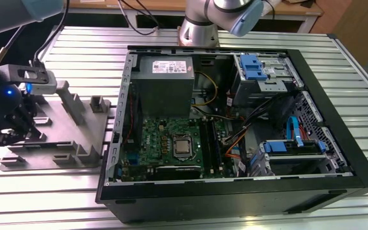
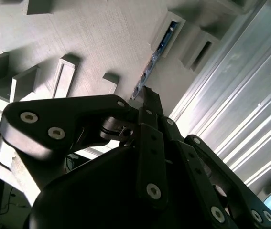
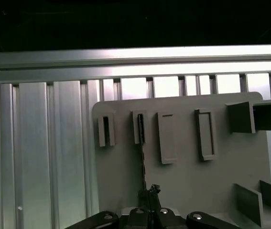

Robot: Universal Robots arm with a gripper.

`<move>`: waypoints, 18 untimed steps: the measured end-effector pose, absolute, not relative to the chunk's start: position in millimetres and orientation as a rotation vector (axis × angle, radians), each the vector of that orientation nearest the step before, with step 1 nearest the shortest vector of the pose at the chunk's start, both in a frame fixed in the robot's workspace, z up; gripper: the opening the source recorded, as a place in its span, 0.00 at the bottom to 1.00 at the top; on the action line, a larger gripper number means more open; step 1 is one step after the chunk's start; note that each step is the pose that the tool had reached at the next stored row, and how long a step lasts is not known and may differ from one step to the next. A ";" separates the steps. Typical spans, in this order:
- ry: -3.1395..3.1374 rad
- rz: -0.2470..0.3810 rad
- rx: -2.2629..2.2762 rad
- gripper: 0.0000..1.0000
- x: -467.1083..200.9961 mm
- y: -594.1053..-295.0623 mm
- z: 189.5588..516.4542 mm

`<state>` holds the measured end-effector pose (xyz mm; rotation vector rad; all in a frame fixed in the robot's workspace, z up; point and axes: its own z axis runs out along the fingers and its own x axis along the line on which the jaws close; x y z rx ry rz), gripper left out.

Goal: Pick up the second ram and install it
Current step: 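Pick up the second ram and move it above second insertion slot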

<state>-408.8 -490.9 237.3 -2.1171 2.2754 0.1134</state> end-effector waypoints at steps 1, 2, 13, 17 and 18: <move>2.275 0.114 -2.117 0.10 -408.9 -491.2 236.0; 2.275 0.114 -2.117 0.10 -409.0 -491.6 235.1; 2.275 0.115 -2.117 0.10 -409.4 -492.1 230.7; 2.275 0.115 -2.117 0.10 -409.4 -492.1 230.5; 2.275 0.115 -2.117 0.10 -409.3 -492.1 230.5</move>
